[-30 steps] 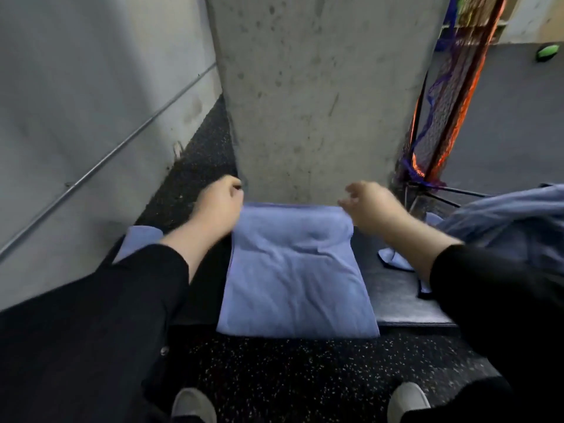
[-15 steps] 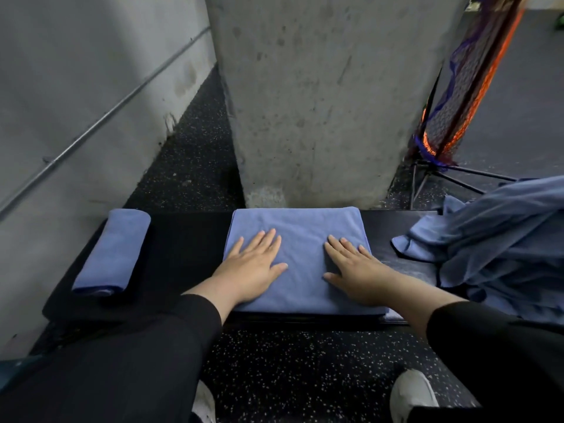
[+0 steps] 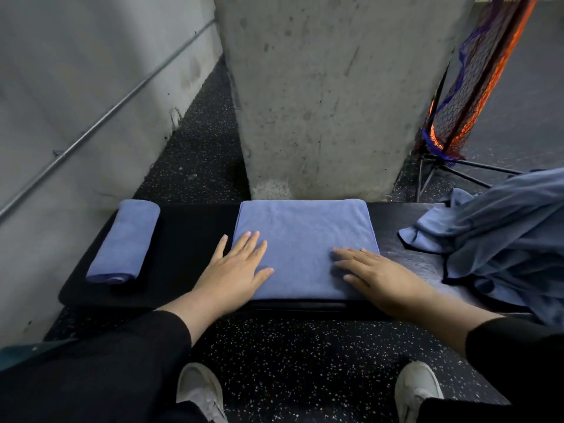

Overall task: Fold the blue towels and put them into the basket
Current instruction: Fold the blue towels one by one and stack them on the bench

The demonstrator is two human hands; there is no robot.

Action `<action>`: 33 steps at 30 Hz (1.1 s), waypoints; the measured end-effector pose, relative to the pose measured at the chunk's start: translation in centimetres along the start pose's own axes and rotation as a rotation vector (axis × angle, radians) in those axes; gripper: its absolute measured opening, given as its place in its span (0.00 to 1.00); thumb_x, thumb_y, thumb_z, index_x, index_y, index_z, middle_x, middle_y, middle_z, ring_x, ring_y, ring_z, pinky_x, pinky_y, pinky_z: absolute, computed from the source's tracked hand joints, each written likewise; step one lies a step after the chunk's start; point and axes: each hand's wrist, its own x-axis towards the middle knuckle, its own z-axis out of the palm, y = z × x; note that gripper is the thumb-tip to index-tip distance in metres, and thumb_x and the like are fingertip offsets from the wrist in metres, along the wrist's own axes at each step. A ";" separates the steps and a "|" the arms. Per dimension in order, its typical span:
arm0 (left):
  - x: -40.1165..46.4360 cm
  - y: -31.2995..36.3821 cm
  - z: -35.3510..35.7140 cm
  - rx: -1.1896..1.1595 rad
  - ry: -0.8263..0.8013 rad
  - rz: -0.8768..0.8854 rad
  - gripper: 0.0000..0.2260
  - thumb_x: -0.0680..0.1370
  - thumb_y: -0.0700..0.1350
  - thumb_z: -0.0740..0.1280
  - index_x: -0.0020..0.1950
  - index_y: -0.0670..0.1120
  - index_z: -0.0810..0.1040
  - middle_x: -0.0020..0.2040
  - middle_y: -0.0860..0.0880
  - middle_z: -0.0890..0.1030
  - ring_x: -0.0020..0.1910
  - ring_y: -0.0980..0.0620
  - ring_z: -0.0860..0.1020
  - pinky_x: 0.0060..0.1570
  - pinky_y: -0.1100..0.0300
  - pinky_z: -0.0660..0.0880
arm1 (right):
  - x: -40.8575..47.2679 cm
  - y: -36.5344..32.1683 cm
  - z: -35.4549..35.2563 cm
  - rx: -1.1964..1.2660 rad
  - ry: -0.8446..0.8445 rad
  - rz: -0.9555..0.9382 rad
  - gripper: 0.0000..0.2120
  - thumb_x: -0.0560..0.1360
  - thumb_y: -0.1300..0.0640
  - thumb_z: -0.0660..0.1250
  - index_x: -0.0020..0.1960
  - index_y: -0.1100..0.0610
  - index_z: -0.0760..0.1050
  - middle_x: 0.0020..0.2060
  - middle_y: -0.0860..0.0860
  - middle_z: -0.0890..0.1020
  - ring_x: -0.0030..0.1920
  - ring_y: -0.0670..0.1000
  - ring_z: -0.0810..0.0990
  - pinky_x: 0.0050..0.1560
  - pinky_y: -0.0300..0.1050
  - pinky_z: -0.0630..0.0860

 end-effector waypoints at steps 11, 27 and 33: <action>-0.9 6.9 -1.7 0.025 0.062 0.344 0.26 0.78 0.68 0.49 0.61 0.54 0.77 0.61 0.55 0.73 0.59 0.51 0.71 0.60 0.52 0.69 | 0.0 -1.8 0.0 -0.217 0.102 -0.114 0.10 0.76 0.44 0.60 0.47 0.49 0.76 0.48 0.45 0.78 0.47 0.51 0.77 0.44 0.50 0.76; 0.6 -0.7 -3.8 -0.302 0.057 -0.016 0.05 0.81 0.47 0.65 0.47 0.50 0.79 0.46 0.55 0.76 0.48 0.53 0.76 0.54 0.55 0.73 | -0.3 0.9 -1.4 0.015 0.072 0.106 0.04 0.72 0.55 0.68 0.47 0.51 0.75 0.43 0.45 0.75 0.45 0.50 0.76 0.44 0.44 0.69; -0.4 -2.0 -5.8 -0.613 0.094 -0.175 0.12 0.83 0.51 0.63 0.40 0.50 0.74 0.35 0.53 0.74 0.34 0.55 0.70 0.37 0.57 0.67 | -1.1 1.6 -4.6 0.148 0.042 0.316 0.03 0.78 0.55 0.65 0.45 0.51 0.75 0.34 0.44 0.77 0.35 0.40 0.74 0.39 0.36 0.69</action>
